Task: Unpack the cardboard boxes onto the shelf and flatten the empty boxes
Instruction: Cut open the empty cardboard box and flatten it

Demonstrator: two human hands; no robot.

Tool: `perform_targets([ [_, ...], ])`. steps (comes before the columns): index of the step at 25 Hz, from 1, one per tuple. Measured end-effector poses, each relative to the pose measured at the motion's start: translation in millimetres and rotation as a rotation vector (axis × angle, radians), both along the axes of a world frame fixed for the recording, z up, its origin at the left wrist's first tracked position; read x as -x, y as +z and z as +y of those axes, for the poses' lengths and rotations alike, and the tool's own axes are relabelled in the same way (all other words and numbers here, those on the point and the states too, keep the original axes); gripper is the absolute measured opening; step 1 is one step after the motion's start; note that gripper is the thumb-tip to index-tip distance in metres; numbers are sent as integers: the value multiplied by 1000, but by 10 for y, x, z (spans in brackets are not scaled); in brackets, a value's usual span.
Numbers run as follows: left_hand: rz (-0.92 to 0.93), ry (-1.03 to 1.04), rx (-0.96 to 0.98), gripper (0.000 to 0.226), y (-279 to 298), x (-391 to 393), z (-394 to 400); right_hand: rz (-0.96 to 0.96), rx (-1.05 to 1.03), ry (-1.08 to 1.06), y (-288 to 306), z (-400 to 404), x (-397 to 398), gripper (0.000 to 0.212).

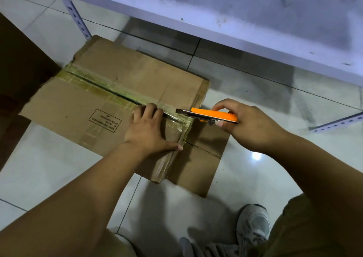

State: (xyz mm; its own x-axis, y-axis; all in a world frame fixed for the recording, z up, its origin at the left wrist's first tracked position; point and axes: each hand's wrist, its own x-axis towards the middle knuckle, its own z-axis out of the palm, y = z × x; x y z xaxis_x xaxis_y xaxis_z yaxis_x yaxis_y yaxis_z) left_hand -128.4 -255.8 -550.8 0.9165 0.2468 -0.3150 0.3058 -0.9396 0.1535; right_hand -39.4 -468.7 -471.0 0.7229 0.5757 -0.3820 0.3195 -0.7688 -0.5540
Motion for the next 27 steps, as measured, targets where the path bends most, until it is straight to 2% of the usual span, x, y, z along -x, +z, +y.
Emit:
perform_targets([
  [6, 24, -34, -105, 108, 9, -6, 13, 66, -44, 3, -168, 50, -122, 10],
  [12, 87, -28, -137, 110, 17, -72, 13, 149, 32, -19, -273, -16, -189, 10],
  [19, 95, -54, -97, 107, 63, -117, 0, 143, 177, 64, -330, 23, -210, 9],
  [24, 43, -67, -73, 93, 60, -120, 1, 211, 208, 86, -331, 42, -178, 20],
  [27, 19, -66, -61, 88, 44, -129, 7, 173, 216, 120, -347, 57, -165, 30],
])
